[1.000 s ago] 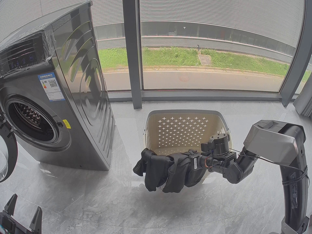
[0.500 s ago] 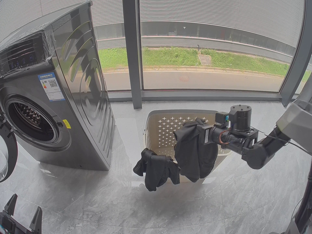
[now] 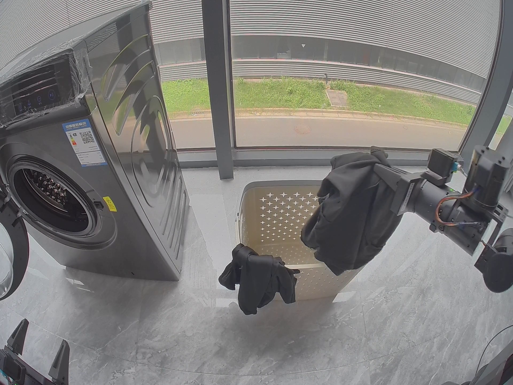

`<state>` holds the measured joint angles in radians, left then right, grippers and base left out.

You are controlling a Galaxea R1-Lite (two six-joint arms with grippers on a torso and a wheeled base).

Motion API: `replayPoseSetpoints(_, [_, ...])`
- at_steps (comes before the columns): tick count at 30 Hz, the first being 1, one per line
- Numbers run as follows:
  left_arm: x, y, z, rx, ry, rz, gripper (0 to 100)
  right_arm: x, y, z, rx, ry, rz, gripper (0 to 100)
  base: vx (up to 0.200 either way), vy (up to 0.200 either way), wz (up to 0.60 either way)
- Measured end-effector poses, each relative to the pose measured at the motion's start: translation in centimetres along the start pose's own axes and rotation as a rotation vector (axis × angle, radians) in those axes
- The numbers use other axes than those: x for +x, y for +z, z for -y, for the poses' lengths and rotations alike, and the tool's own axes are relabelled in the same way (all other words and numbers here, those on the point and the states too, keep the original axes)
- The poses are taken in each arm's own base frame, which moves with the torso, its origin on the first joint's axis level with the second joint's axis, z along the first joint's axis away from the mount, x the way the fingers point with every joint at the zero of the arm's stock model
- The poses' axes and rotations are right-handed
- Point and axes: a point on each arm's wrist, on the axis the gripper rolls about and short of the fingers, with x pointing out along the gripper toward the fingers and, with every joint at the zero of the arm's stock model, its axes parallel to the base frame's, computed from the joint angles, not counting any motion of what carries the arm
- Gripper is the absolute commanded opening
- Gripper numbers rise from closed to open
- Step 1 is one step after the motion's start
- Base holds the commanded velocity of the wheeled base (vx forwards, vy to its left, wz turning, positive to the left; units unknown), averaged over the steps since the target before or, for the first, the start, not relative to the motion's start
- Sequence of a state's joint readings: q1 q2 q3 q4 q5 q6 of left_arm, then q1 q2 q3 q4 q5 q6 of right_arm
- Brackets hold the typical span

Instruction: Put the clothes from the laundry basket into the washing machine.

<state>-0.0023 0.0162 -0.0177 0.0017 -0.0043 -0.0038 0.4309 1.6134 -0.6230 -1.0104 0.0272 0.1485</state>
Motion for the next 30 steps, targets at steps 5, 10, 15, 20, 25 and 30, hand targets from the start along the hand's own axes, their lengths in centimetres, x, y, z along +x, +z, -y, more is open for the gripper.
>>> replayPoseSetpoints(5, [0.0,0.0,0.0,0.000,-0.008,0.000,100,-1.7,1.2,-0.3,0.008,0.014,0.076,0,-0.080,0.000,0.00])
replayPoseSetpoints(10, [0.0,0.0,0.0,-0.003,-0.010,0.000,100,-2.2,1.4,-0.3,0.008,0.019,0.082,0,-0.200,0.000,0.00])
replayPoseSetpoints(15, [0.0,0.0,0.0,-0.004,-0.010,0.000,100,-2.3,1.5,-0.4,0.007,0.024,0.085,0,-0.080,0.000,0.00])
replayPoseSetpoints(20, [0.0,0.0,0.0,-0.006,-0.015,-0.002,100,-2.3,1.6,-0.4,0.009,0.029,0.094,0,0.000,0.000,0.00])
replayPoseSetpoints(25, [0.0,0.0,0.0,-0.012,-0.014,-0.003,100,-2.4,1.9,-0.5,0.009,0.036,0.113,0,0.000,0.160,0.00])
replayPoseSetpoints(30, [0.0,0.0,0.0,-0.013,-0.016,-0.003,100,-2.4,2.0,-0.5,0.009,0.038,0.118,0,0.000,0.200,0.00])
